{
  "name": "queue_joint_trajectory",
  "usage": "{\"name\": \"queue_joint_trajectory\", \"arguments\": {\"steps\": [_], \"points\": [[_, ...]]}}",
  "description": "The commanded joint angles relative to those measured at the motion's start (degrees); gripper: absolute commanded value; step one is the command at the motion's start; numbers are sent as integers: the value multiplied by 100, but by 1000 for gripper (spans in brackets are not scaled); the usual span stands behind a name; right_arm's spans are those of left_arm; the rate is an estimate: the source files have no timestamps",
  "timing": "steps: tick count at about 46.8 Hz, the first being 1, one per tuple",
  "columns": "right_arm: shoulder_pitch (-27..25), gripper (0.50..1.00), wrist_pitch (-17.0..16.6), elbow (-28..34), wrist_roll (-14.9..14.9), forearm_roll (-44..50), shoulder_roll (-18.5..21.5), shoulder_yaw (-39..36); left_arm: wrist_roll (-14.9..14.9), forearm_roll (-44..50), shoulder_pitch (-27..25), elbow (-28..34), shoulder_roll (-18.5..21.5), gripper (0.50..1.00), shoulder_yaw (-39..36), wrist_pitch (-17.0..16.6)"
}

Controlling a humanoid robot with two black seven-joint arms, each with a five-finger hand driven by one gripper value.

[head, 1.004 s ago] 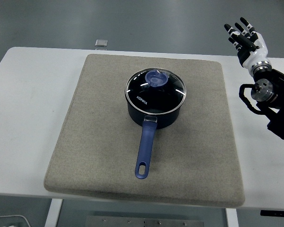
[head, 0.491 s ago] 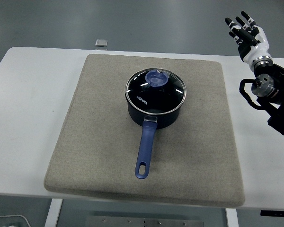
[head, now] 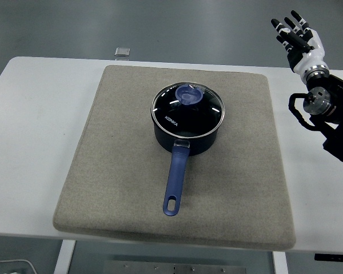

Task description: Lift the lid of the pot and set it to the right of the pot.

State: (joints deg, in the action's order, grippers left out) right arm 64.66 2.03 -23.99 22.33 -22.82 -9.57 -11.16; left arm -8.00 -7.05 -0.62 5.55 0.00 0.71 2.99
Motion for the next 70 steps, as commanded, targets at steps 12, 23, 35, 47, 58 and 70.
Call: {"name": "queue_joint_trajectory", "arguments": {"steps": [12, 23, 35, 47, 58, 70], "points": [[12, 905, -9, 8, 0, 14, -19, 9, 0, 2, 0, -1, 0, 1000, 0, 0], [20, 905, -9, 0, 0, 23, -36, 44, 0, 2, 0, -1, 0, 1000, 0, 0], [20, 905, -18, 0, 0, 14, -54, 53, 0, 2, 0, -1, 0, 1000, 0, 0], [3, 905, -27, 8, 0, 23, -80, 61, 0, -6, 0, -1, 0, 1000, 0, 0], [38, 905, 0, 8, 0, 497, -89, 70, 0, 2, 0, -1, 0, 1000, 0, 0], [213, 905, -184, -9, 0, 1779, -308, 79, 0, 2, 0, -1, 0, 1000, 0, 0]]}}
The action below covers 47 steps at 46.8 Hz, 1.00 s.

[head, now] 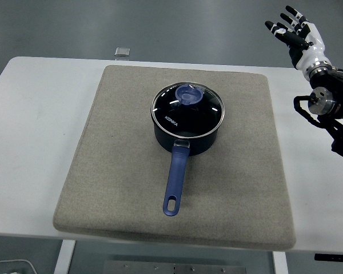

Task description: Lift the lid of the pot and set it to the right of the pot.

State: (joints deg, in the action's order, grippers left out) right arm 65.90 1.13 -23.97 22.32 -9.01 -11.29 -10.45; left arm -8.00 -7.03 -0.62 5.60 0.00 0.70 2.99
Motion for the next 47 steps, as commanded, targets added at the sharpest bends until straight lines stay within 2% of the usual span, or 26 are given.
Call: {"name": "queue_joint_trajectory", "arguments": {"steps": [1, 6, 12, 18, 29, 38, 47], "points": [[141, 905, -148, -11, 0, 566, -180, 17, 0, 0, 1, 11, 0, 1000, 0, 0], [344, 905, -560, -2, 0, 1471, -365, 8, 0, 0, 1, 11, 0, 1000, 0, 0], [598, 905, -1290, -19, 9, 2394, -567, 26, 0, 0, 1, 11, 0, 1000, 0, 0], [897, 905, -1721, -72, 70, 3194, -708, 26, 0, 0, 1, 11, 0, 1000, 0, 0], [1407, 905, -2459, -687, 1019, 4556, -910, 149, 0, 0, 1, 11, 0, 1000, 0, 0], [1864, 905, -2934, -1460, 1230, 5269, -1174, 158, 0, 0, 1, 11, 0, 1000, 0, 0], [2207, 905, -2917, -2137, 1257, 6007, -1271, 342, 0, 0, 1, 11, 0, 1000, 0, 0]]}}
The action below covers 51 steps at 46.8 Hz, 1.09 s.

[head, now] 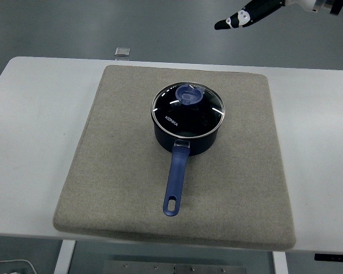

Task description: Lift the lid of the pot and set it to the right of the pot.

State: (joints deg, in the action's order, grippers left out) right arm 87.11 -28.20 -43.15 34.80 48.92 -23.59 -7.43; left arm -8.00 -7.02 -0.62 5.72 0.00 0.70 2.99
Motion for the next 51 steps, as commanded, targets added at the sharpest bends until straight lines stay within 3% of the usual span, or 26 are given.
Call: {"name": "queue_joint_trajectory", "arguments": {"steps": [1, 11, 22, 51], "points": [[121, 905, 16, -290, 9, 267, -57, 48, 0, -9, 1, 0, 0, 1000, 9, 0], [342, 905, 420, -817, 20, 1023, -58, 426, 0, -1, 1, 0, 0, 1000, 0, 0], [280, 905, 1158, -1152, 20, 1629, 83, 663, 0, -1, 1, 0, 0, 1000, 0, 0], [-36, 903, 2099, -1275, 20, 2965, 224, 874, 0, -1, 1, 0, 0, 1000, 0, 0]]}}
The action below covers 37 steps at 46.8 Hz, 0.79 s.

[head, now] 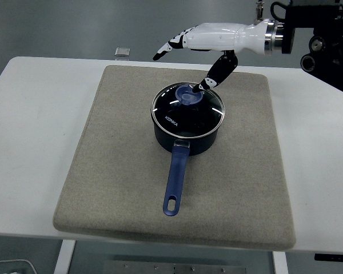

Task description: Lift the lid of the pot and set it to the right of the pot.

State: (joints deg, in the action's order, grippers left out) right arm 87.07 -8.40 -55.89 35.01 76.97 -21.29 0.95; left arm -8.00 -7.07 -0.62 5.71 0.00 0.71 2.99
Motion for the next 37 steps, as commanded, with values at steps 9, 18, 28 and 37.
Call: {"name": "queue_joint_trajectory", "arguments": {"steps": [9, 18, 28, 37], "points": [[-50, 903, 348, -1, -1, 318, 19, 291, 0, -4, 0, 0, 0, 1000, 8, 0], [-182, 903, 427, -1, -1, 485, 116, 336, 0, 4, 0, 0, 0, 1000, 0, 0], [-199, 903, 515, 8, -1, 626, 116, 371, 0, 4, 0, 0, 0, 1000, 0, 0], [-199, 903, 708, 8, -1, 758, 116, 529, 0, 4, 0, 0, 0, 1000, 0, 0]]}}
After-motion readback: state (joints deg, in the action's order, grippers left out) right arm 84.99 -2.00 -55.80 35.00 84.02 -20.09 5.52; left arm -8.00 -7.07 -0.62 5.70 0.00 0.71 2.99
